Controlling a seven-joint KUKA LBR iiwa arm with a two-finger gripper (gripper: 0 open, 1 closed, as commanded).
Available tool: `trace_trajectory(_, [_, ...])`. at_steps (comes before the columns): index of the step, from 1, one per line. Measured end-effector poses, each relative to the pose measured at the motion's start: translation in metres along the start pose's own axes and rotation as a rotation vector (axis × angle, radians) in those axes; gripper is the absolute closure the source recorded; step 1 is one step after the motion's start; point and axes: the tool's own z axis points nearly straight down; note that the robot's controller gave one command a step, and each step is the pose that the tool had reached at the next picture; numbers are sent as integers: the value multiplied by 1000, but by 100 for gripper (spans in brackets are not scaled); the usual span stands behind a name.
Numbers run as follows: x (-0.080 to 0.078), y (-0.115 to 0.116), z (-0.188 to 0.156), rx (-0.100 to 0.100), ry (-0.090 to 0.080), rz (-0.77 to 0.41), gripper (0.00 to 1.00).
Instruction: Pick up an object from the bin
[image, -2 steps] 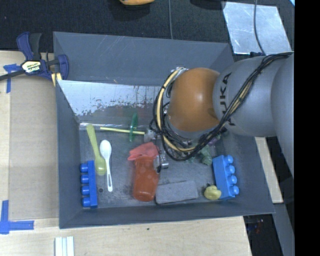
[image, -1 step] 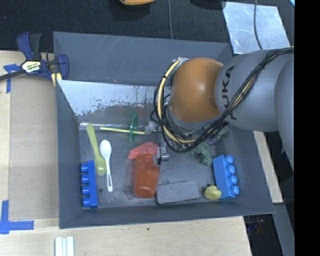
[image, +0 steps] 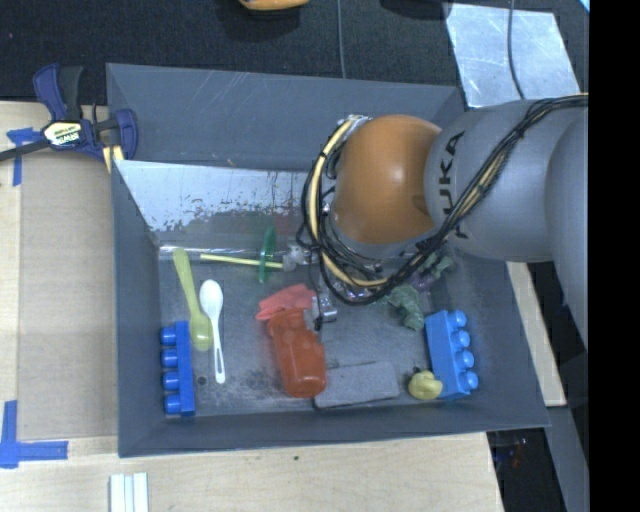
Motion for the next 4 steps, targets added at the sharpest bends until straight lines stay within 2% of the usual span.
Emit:
trace_trajectory(1, [-27, -13, 55, 2, -17, -35, 0])
trace_trajectory(2, [-24, -11, 52, -1, -17, 0, 100])
trace_trajectory(3, [-24, -11, 52, -1, -17, 0, 100])
trace_trajectory(4, [-23, -11, 32, -1, -17, 0, 100])
